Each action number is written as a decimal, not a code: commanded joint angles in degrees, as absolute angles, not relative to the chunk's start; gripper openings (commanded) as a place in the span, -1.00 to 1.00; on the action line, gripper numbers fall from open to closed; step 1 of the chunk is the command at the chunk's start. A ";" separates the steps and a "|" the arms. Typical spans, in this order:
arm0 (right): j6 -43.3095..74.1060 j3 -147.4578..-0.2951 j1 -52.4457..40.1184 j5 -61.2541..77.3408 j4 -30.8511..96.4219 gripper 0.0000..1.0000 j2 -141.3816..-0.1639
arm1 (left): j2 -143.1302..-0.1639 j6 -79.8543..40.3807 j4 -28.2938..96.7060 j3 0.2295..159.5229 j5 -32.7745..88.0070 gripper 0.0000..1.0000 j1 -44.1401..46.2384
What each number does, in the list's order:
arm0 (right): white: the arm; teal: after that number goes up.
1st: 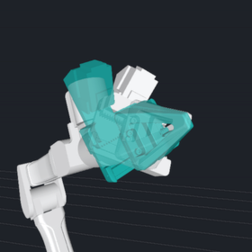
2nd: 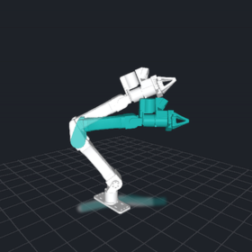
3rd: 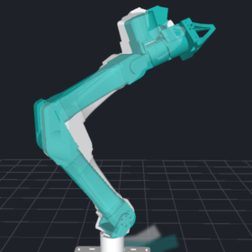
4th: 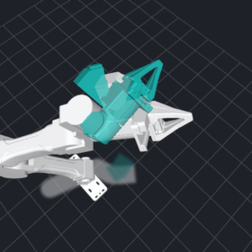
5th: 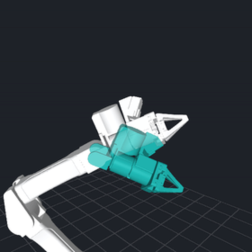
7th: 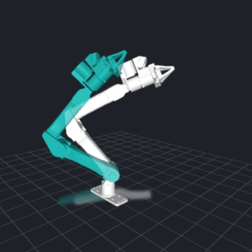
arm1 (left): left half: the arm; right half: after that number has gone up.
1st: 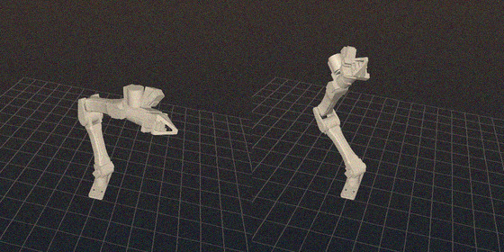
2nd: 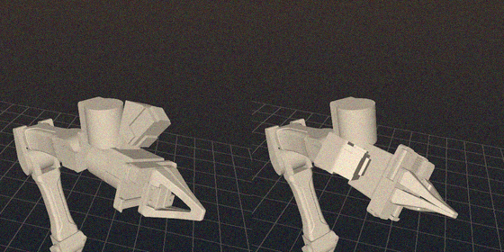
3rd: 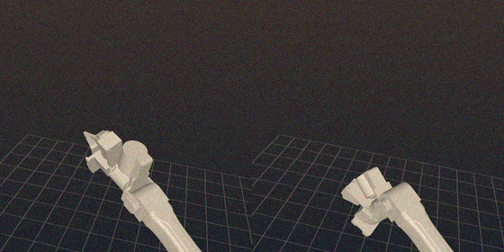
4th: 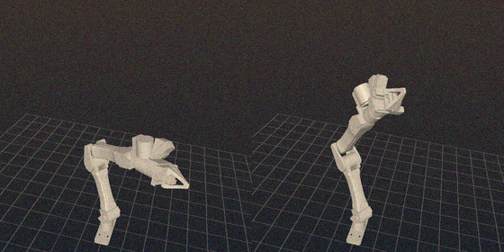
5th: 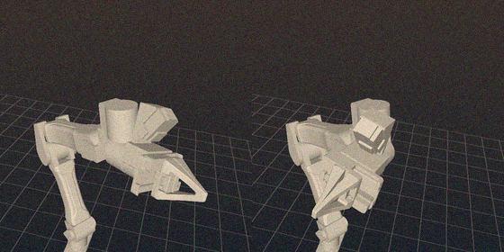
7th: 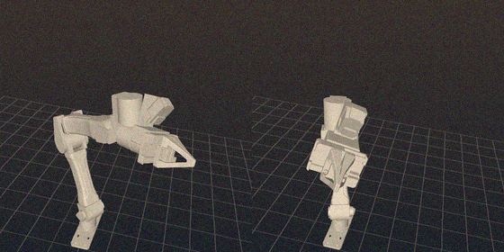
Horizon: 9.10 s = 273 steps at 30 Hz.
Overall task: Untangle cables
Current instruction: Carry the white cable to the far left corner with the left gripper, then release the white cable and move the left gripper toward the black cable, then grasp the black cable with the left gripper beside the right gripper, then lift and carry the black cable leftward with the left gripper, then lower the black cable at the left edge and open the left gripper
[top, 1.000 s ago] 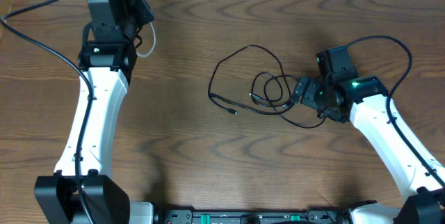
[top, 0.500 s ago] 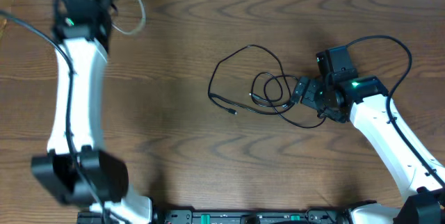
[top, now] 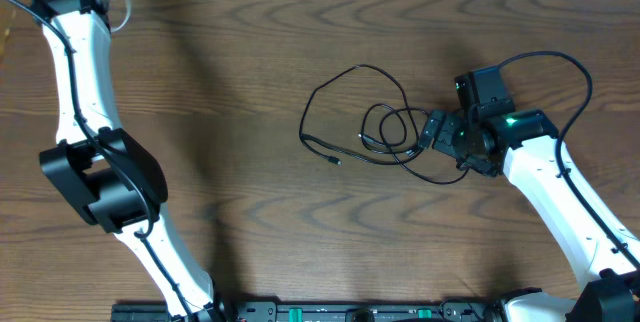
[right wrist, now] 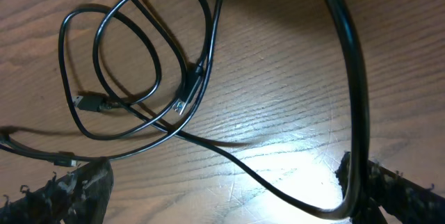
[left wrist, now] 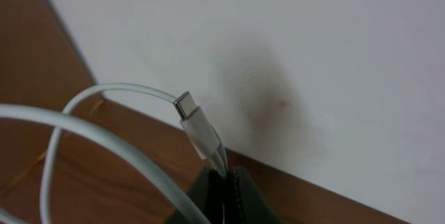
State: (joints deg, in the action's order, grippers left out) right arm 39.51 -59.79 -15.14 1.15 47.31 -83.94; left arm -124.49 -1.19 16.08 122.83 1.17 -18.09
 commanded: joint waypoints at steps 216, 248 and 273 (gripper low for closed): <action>17.17 -60.20 -9.43 21.10 51.11 0.99 -63.79 | -111.48 -22.28 20.27 104.14 -32.40 -0.85 -27.07; 21.21 -60.20 -9.54 21.15 51.70 0.98 -75.85 | -118.80 -22.09 33.54 104.03 -16.34 -0.31 -35.27; 26.15 -60.20 -10.55 21.32 49.65 0.98 -79.42 | -132.79 -30.76 40.10 103.92 -2.94 0.17 -48.16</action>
